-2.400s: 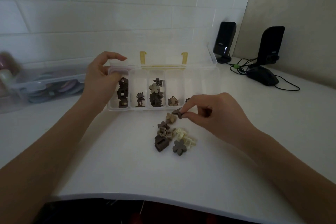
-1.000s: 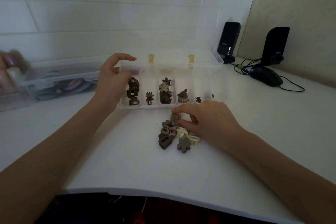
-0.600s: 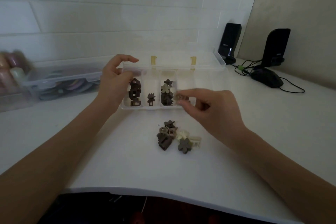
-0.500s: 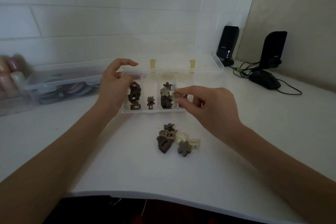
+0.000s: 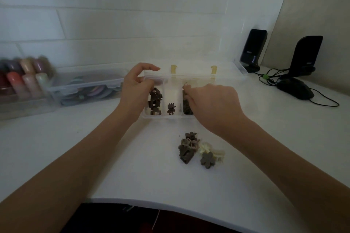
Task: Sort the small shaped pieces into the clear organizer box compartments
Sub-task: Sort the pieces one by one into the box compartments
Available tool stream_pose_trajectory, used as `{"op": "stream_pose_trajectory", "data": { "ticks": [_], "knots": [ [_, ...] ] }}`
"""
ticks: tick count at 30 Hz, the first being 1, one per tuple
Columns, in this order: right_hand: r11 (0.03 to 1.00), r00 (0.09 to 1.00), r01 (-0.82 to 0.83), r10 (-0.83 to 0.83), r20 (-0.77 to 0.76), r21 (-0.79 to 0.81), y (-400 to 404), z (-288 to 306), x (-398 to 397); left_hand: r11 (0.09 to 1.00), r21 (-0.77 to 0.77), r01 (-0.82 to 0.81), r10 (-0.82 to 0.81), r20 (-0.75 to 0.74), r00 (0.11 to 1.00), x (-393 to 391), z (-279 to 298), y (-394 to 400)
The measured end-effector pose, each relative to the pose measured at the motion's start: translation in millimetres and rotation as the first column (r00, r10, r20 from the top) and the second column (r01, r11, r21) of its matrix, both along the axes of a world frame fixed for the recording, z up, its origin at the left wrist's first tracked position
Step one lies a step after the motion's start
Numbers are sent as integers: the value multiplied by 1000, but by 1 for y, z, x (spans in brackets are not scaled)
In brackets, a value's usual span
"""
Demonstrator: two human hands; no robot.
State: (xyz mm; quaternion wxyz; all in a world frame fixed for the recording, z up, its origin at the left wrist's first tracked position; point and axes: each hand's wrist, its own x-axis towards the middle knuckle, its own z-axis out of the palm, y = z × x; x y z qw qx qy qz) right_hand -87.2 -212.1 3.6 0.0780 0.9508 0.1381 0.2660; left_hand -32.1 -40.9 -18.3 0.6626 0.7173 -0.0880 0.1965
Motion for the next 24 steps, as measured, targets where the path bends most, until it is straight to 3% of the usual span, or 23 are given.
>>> {"op": "stream_pose_trajectory", "data": {
  "ticks": [6, 12, 15, 19, 24],
  "knots": [
    [968, 993, -101, 112, -36, 231, -20, -8, -6, 1000, -11, -8, 8, -3, 1000, 0, 0, -1],
    [859, 931, -360, 304, 203, 364, -30, -3, -12, 1000, 0, -26, 26, -28, 999, 0, 0, -2],
    [781, 882, -466, 445, 154, 416, -42, -10, -21, 1000, -3, -22, 21, -22, 1000, 0, 2, -3],
    [731, 861, -494, 488, 145, 471, -46, -24, -33, 1000, -3, -19, 19, -26, 999, 0, 3, -3],
    [790, 858, -471, 514, -6, 392, -51, -20, -26, 1000, 5, -12, 12, -25, 1000, 1, 2, -3]
  ]
}}
